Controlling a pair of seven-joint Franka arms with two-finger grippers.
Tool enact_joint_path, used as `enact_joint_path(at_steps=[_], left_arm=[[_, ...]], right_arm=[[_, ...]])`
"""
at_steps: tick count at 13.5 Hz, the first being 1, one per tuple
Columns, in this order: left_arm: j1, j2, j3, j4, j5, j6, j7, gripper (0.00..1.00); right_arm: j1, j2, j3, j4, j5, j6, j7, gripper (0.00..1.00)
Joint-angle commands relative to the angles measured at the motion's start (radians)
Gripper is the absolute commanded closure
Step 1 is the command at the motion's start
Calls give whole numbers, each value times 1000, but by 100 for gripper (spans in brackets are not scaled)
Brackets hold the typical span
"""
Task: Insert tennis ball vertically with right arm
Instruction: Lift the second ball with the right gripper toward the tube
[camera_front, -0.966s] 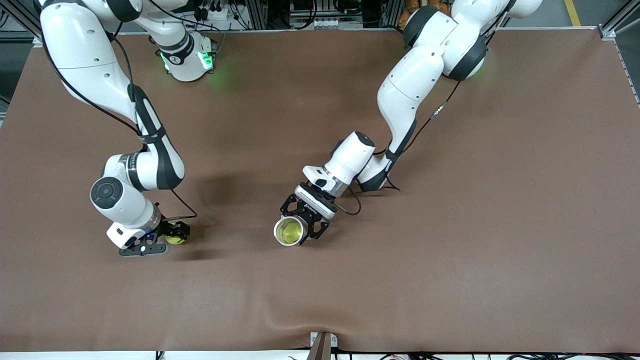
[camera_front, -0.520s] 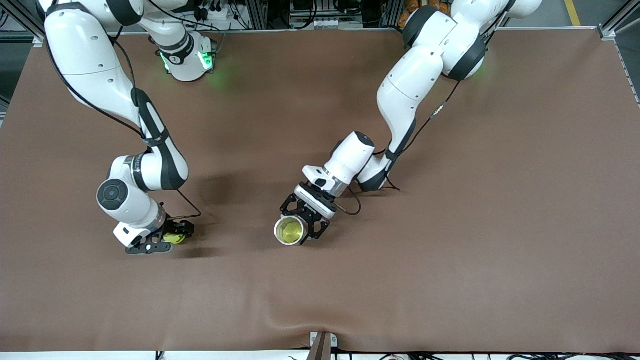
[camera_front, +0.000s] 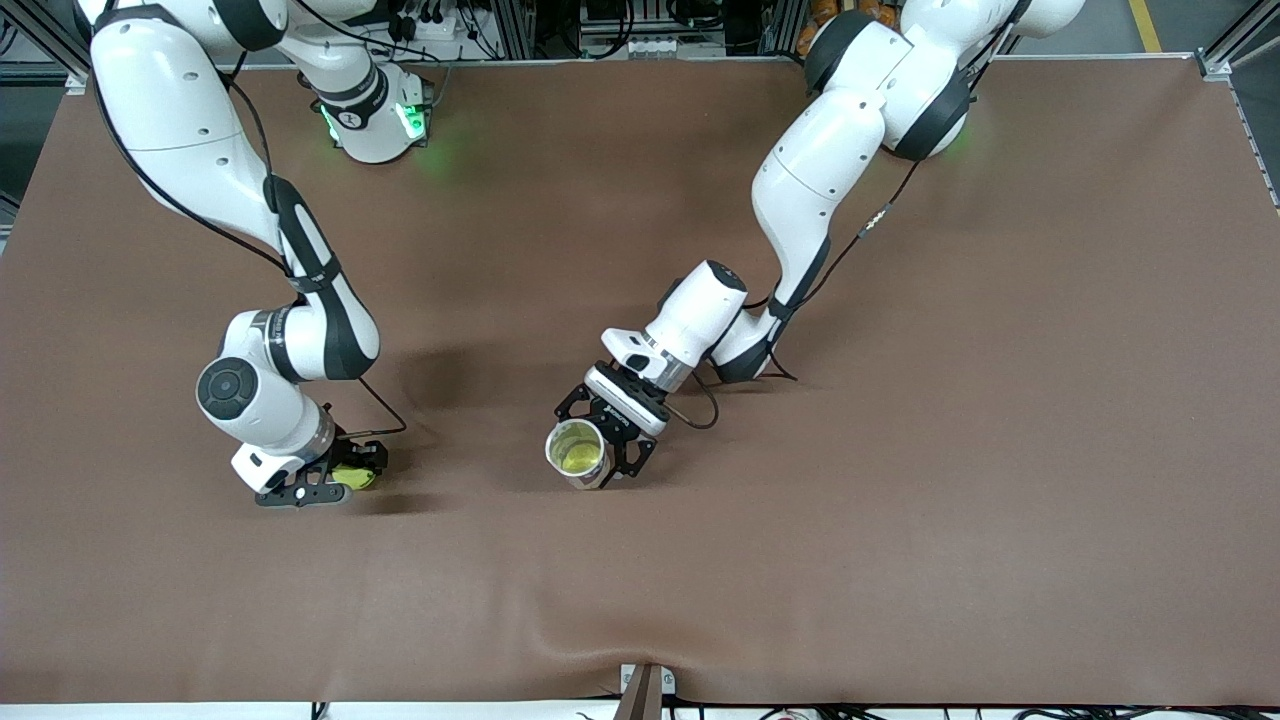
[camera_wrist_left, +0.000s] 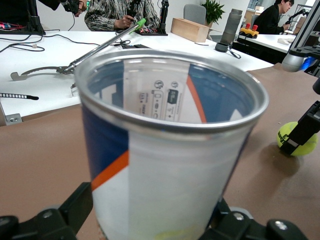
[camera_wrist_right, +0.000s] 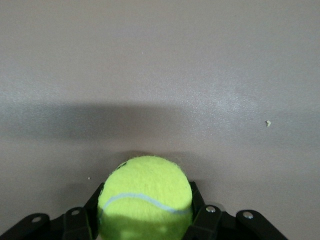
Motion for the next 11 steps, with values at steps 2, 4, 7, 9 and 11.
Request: enact_joint_path(at_steps=[2,4,7,9,11], left_arm=[[-15,15,15,30,-18,8,-5,0],[-15,15,15,32,-18,8,-5,0],[-15,15,18,32,-18,8,-5,0],[-17,15,35,32,-18,8,-5,0],[-49,12,72,32,-18,8,-5,0]], right_arm=[[-20,-85,20,-7,15,-59,-10,75],[-9,-151,20,13,17,-149,3,76],[37,-231,41,84,21,-313,161,76],[89,-245,44,163,23,-424,288,76],[165,-244,52,249,21,-508,474,76]])
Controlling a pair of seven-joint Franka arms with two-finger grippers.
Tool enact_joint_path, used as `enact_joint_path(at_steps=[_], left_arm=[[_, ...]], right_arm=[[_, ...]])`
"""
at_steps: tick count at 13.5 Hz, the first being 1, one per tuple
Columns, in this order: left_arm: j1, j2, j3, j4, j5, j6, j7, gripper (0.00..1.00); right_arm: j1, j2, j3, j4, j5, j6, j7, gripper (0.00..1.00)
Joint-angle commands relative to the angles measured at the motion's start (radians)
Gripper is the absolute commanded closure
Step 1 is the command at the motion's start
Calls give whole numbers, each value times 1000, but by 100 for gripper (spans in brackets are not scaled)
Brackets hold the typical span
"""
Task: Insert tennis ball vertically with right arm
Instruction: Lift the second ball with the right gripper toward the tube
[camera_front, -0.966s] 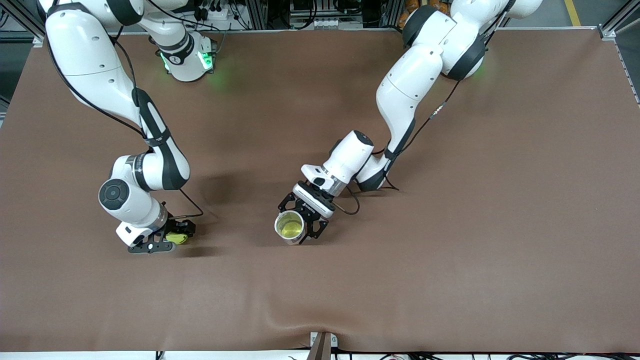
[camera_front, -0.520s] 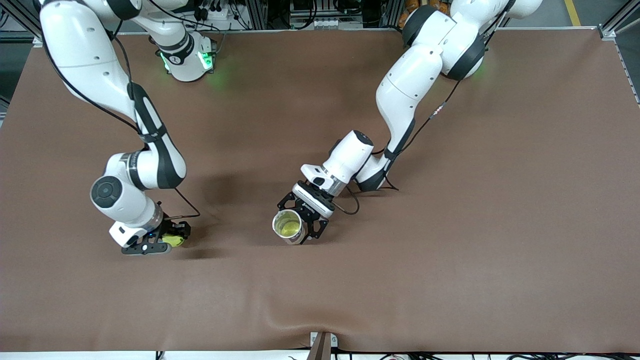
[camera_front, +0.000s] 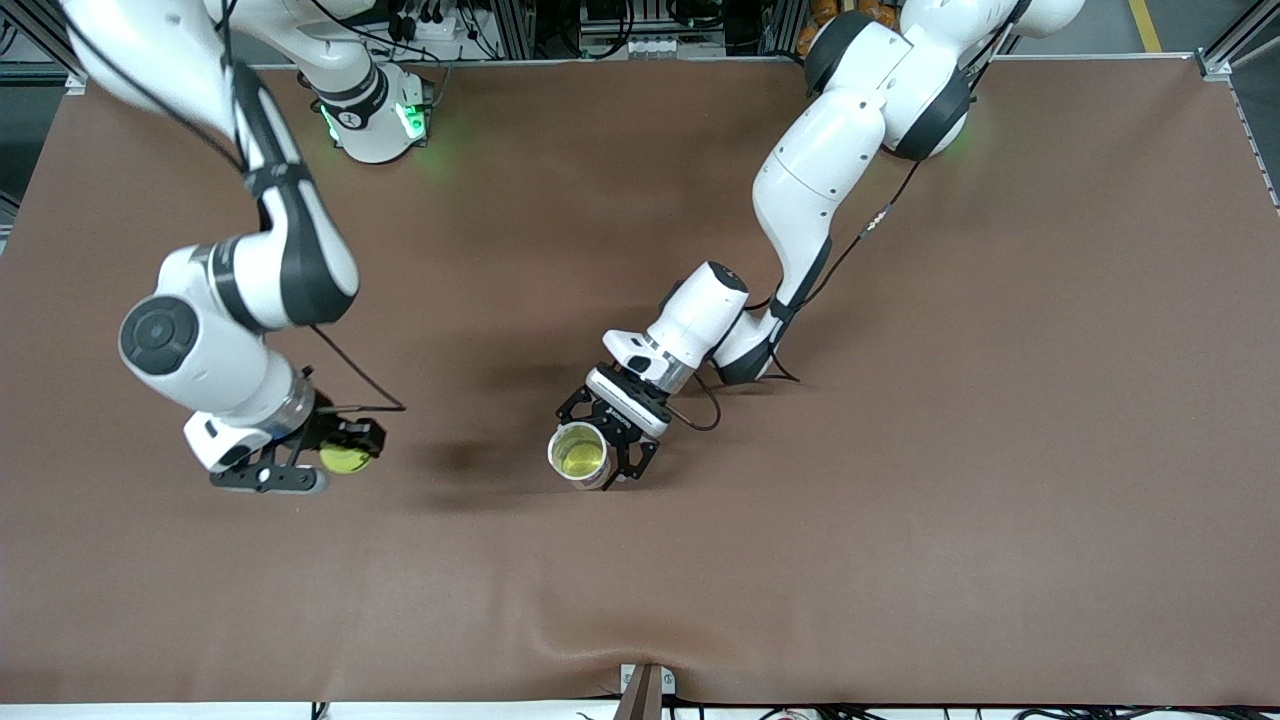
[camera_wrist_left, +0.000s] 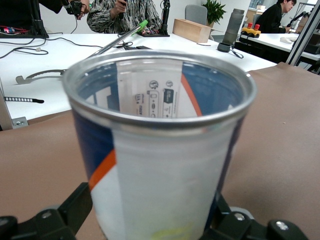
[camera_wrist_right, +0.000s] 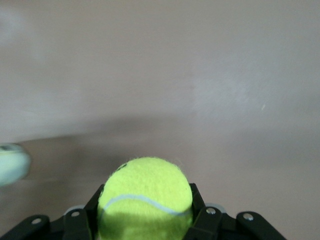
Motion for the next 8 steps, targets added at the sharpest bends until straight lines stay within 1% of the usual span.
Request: enact_joint_path(at_steps=[1,2,5,7,8], left_arm=[[-51,10,56,29,-19,8,-5,0],[-52,10,56,29,-19,8,-5,0],[-54,10,56,29,-19,8,-5,0],[-54,10,55,29,-19,8,-5,0],[-54,10,53,29,-19,8,-5,0]], right_arm=[[105,8,0,94,9,-69,209,76],[127,8,0,107,11,-69,246,76],[132,10,3,139,21,-71,277,76],[158,10,4,151,35,-75,347,76],[188,10,3,154,35,-75,410,76]])
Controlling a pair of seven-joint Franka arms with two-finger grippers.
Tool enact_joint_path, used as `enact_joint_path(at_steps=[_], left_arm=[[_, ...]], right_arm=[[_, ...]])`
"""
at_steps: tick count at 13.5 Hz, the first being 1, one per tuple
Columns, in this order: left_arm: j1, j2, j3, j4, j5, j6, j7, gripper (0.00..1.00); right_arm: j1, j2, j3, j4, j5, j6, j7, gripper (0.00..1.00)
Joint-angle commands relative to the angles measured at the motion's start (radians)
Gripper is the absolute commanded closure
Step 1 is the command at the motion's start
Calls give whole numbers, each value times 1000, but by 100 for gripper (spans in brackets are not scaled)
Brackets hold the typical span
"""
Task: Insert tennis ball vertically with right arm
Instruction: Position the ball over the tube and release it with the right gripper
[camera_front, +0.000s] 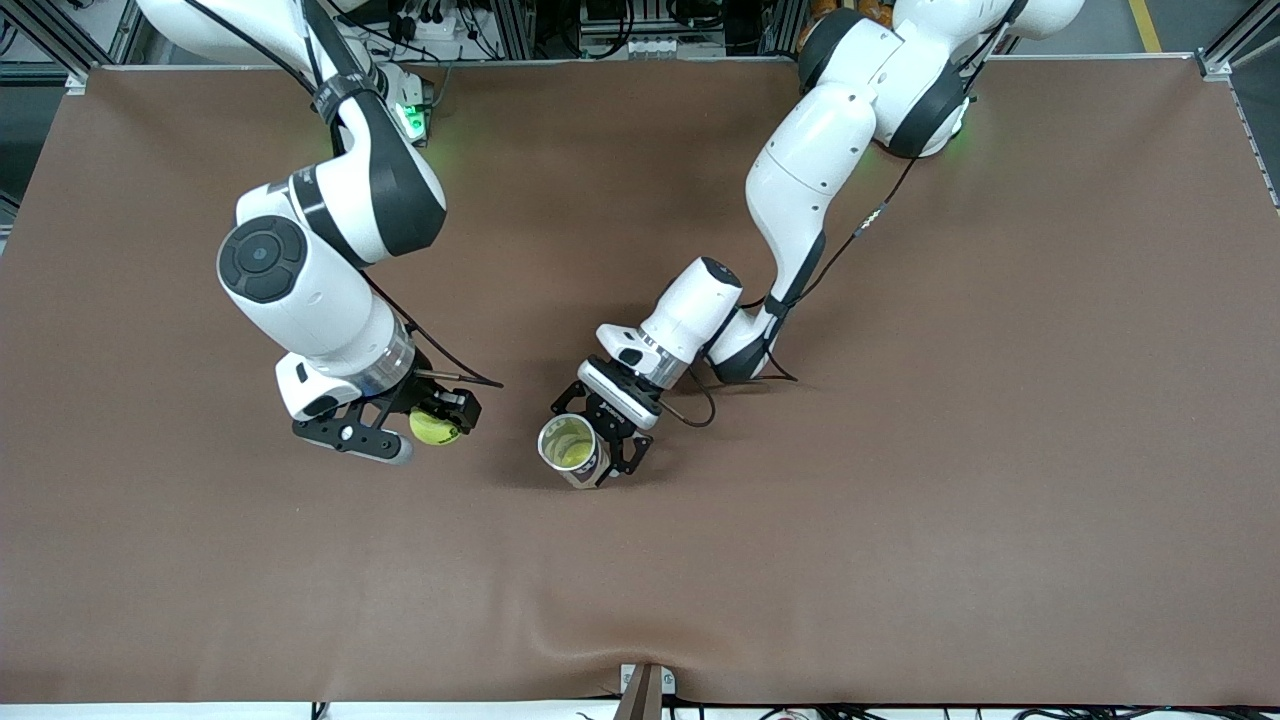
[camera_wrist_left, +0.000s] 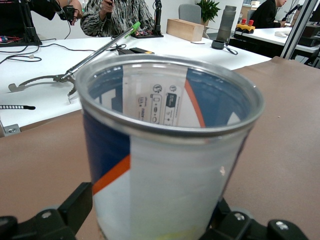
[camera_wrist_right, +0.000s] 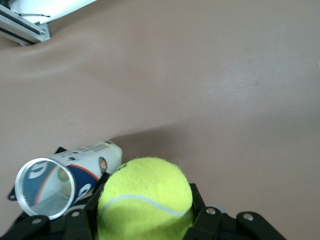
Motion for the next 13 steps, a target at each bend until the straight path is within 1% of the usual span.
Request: enact_joint_path(at_steps=[1,3,6,8,10,13], left_arm=[[-15,9,14,23,-19,7,-5,0],[-15,9,12,23,-19,7,-5,0],[-15,9,11,23,-19,7,-5,0],[-15,9,11,23,-19,7,-5,0],[-15,7,9,23,-19,7,-7,0],[-13,4,6,23,-21,7,-7,0]], right_arm=[[67,16,-1,53,11,-19,161,76],[116,26,-1,74,6,-10,270,76],[162,46,-3,84,-3,4,363,76],[188,68,-6,84,-11,52,401,76],[189,101,-6,99,-11,108,413,76],[189,157,-9,159,-11,120,415,76]])
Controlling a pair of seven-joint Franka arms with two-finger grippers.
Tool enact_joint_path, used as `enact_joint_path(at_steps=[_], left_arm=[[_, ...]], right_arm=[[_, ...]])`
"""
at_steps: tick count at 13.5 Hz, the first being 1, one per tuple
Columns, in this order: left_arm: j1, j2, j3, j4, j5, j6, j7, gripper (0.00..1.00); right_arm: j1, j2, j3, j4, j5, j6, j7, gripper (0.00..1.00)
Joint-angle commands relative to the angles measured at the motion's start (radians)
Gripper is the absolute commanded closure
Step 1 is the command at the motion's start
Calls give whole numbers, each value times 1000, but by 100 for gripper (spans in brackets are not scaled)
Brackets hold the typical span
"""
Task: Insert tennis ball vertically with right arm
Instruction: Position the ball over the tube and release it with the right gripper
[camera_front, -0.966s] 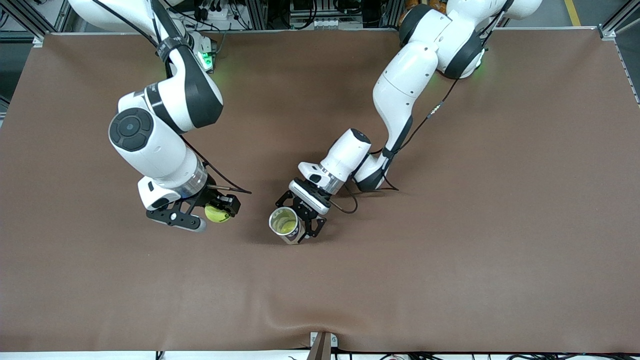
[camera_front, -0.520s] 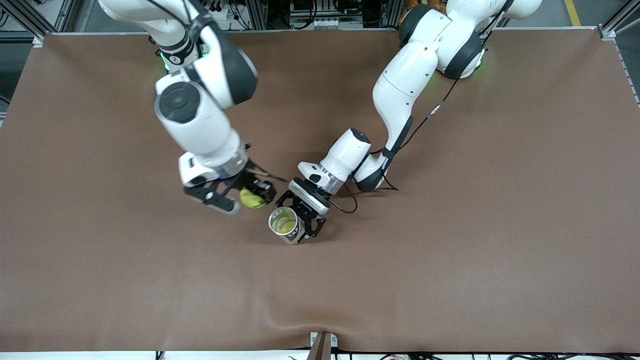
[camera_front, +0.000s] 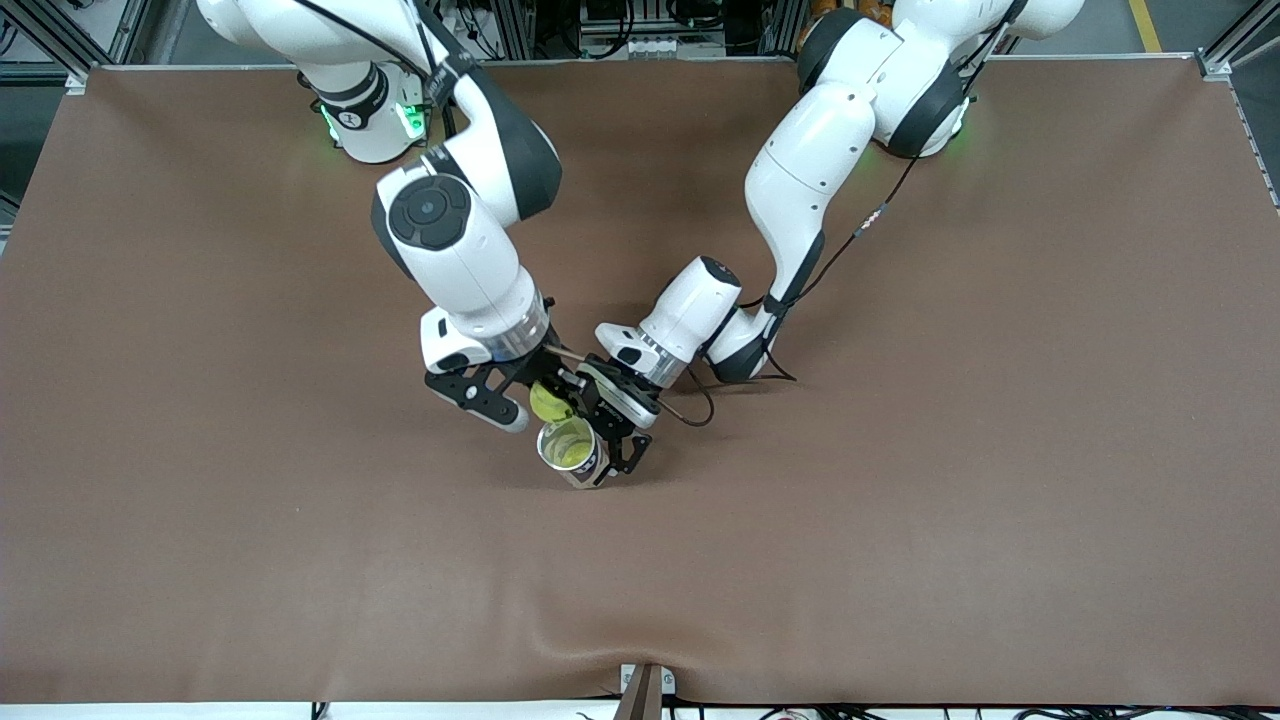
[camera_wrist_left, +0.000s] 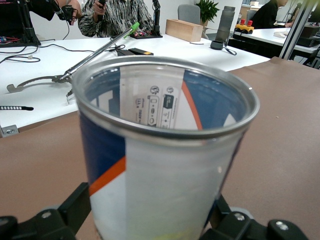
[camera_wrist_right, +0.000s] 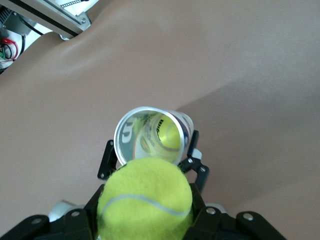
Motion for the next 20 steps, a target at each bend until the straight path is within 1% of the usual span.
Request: enact_joint_path(at_steps=[1,3,6,7,9,10,12,13,14,16,18,19,20], left_arm=[[-10,3,8,20,-21,7,-7,0],[-10,3,8,20,-19,7,-7,0],[-10,3,8,20,-19,7,-7,0],[-10,3,8,20,-21,7,-7,0],[-10,3,10,20,-19,7,-7,0],[-10,1,11,20,-19,7,-7,0],[-10,3,11,20,-21,7,-7,0],[-10,3,10,20,-19,7,-7,0],[-10,1,11,20,-21,7,-7,4],[-10,3,11,20,-21,7,-7,8],[-10,3,11,20,-21,7,-7,8],[-10,3,11,20,-19,7,-7,8],[-10,3,11,20,-19,7,-7,6]], right_arm=[[7,65,-9,94,-11,-10,22,76],[-5,87,-9,116,-25,-8,22,76],[-9,111,-9,122,-51,30,20,76],[-9,113,-9,122,-60,33,20,74],[-7,116,-9,122,-60,33,22,66],[-6,119,-9,122,-62,33,22,59],[-9,119,-9,122,-62,33,22,13],[-9,119,-9,122,-62,33,20,9],[-9,119,-9,122,-62,33,20,0],[-10,116,-9,122,-62,32,20,0],[-16,110,-9,122,-62,29,5,0],[-36,101,-9,122,-57,18,-15,0],[-79,73,-3,119,-43,-11,-70,0]])
